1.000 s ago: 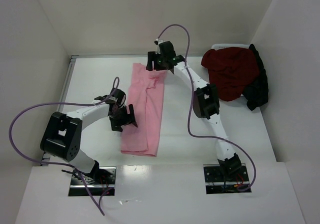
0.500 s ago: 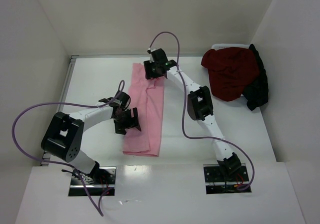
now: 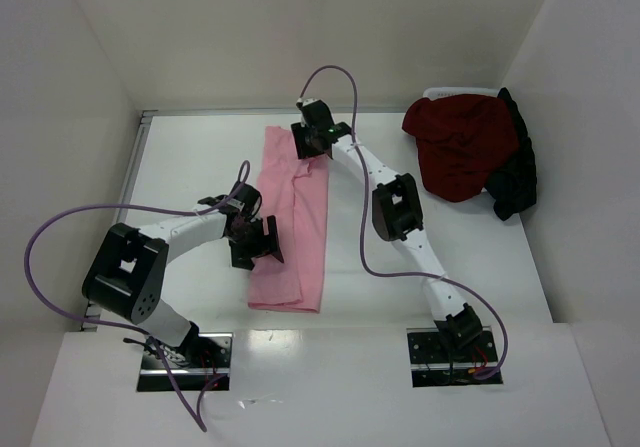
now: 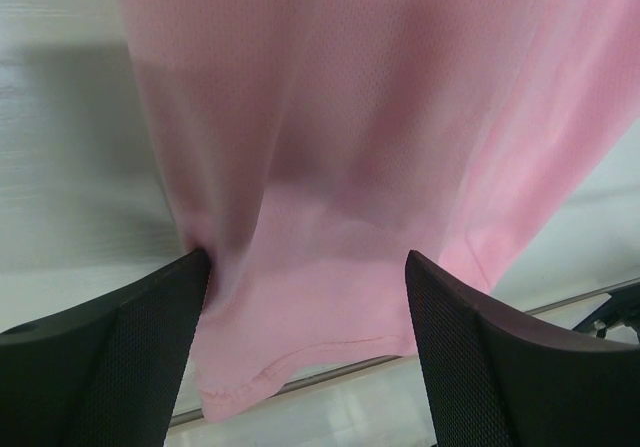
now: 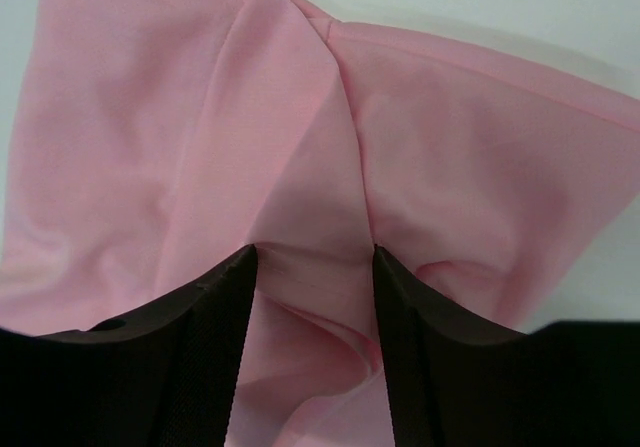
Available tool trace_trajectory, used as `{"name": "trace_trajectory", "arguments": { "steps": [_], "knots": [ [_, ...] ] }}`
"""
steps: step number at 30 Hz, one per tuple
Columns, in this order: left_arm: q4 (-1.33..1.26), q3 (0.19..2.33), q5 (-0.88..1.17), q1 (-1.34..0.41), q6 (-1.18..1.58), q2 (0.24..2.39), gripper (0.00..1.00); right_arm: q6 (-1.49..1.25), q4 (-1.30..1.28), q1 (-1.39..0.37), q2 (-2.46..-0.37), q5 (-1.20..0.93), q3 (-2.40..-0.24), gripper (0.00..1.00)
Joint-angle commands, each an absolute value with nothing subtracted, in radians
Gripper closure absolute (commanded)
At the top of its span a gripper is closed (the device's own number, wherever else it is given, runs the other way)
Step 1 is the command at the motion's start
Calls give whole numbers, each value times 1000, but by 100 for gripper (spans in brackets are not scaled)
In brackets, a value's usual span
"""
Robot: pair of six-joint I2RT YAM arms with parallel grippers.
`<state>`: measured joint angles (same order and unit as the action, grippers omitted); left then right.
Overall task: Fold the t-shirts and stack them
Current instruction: Grab the bottom of the folded rectangular tshirt with both arms
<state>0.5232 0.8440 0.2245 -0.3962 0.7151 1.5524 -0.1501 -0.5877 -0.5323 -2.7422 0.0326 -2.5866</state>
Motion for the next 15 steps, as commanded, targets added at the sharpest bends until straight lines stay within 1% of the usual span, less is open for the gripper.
{"name": "trace_trajectory", "arguments": {
  "steps": [1,2,4,7,8,10,12,15],
  "knots": [
    [543,830,267,-411,729,1554,13,-126,-580,-552,-2758,72,-2655,43],
    [552,830,276,-411,720,1554,13,-117,-580,-561,-2758,72,-2655,41],
    [552,830,276,-411,719,1554,13,-117,-571,-572,-2758,72,-2664,41],
    [561,839,287,-411,710,1565,13,-107,-561,-581,-2767,95,-2665,57],
    [561,839,287,-411,710,1565,13,-107,-561,-581,-2778,106,-2665,66],
    [561,839,287,-411,710,1574,13,-107,-561,-581,-2778,130,-2665,75],
    [561,839,296,-411,710,1574,13,-107,-561,-581,-2778,147,-2665,81],
    [561,839,296,-411,710,1583,13,-98,-561,-581,-2778,193,-2665,82]
  ]
}}
